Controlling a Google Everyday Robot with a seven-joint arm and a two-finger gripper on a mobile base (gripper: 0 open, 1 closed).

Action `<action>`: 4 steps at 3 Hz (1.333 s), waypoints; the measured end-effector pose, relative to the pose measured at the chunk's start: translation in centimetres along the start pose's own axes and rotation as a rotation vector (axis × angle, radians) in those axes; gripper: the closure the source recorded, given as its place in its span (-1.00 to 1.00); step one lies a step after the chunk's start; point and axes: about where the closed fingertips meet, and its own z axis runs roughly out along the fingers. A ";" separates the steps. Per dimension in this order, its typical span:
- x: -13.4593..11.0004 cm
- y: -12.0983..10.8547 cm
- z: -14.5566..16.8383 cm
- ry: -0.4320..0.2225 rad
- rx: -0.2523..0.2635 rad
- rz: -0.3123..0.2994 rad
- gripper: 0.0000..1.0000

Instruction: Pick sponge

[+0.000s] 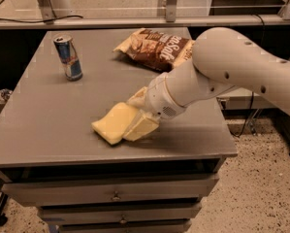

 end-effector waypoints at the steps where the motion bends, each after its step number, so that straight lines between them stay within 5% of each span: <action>1: -1.0 -1.9 -0.3 -0.021 0.027 0.002 1.00; 3: -4.4 -5.7 -6.6 -0.051 0.148 -0.019 1.00; 4: -4.8 -5.8 -6.9 -0.054 0.154 -0.024 1.00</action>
Offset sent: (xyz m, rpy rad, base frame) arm 0.0653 -0.0192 0.0860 0.0566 -0.1371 -0.1060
